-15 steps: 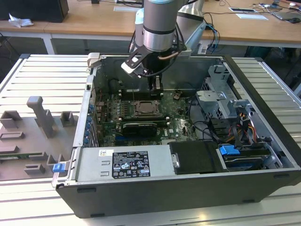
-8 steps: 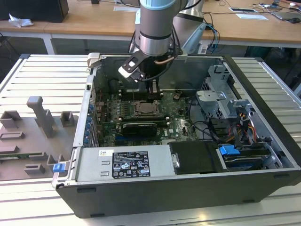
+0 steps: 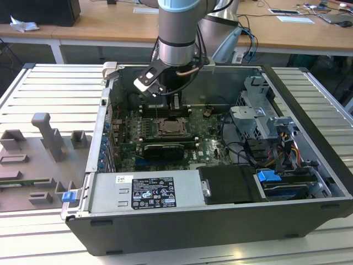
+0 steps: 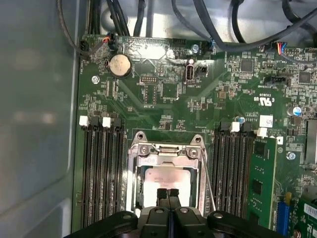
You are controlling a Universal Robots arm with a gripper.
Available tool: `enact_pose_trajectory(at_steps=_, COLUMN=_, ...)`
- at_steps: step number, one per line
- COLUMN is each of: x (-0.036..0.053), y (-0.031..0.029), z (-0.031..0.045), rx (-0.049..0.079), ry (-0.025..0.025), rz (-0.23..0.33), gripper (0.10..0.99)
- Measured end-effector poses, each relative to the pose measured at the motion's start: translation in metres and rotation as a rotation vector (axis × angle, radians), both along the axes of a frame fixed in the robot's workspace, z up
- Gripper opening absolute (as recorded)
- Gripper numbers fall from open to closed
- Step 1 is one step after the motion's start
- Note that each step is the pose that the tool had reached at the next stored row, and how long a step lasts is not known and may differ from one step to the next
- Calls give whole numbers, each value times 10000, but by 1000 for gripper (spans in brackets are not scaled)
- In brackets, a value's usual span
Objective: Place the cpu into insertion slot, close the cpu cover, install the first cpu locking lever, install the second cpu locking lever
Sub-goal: 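Install the first cpu locking lever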
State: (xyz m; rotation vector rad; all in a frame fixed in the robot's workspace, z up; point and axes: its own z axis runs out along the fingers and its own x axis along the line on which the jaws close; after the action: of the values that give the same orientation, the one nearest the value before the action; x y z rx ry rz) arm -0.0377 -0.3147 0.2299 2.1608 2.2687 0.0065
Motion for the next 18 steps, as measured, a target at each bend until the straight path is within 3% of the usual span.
enact_pose_trajectory(at_steps=4, x=-70, y=0, z=0, rx=0, ry=0, rz=-1, gripper=106)
enact_pose_trajectory(at_steps=9, x=-84, y=0, z=35, rx=0, ry=0, rz=1, gripper=106)
enact_pose_trajectory(at_steps=11, x=-85, y=0, z=108, rx=0, ry=-1, rz=1, gripper=106)
enact_pose_trajectory(at_steps=12, x=-87, y=0, z=212, rx=-2, ry=0, rz=0, gripper=106)
enact_pose_trajectory(at_steps=14, x=-88, y=0, z=298, rx=-2, ry=-3, rz=0, gripper=106)
enact_pose_trajectory(at_steps=15, x=-90, y=0, z=411, rx=-12, ry=-12, rz=27, gripper=106)
enact_pose_trajectory(at_steps=18, x=-89, y=0, z=418, rx=-13, ry=-15, rz=1032, gripper=106)
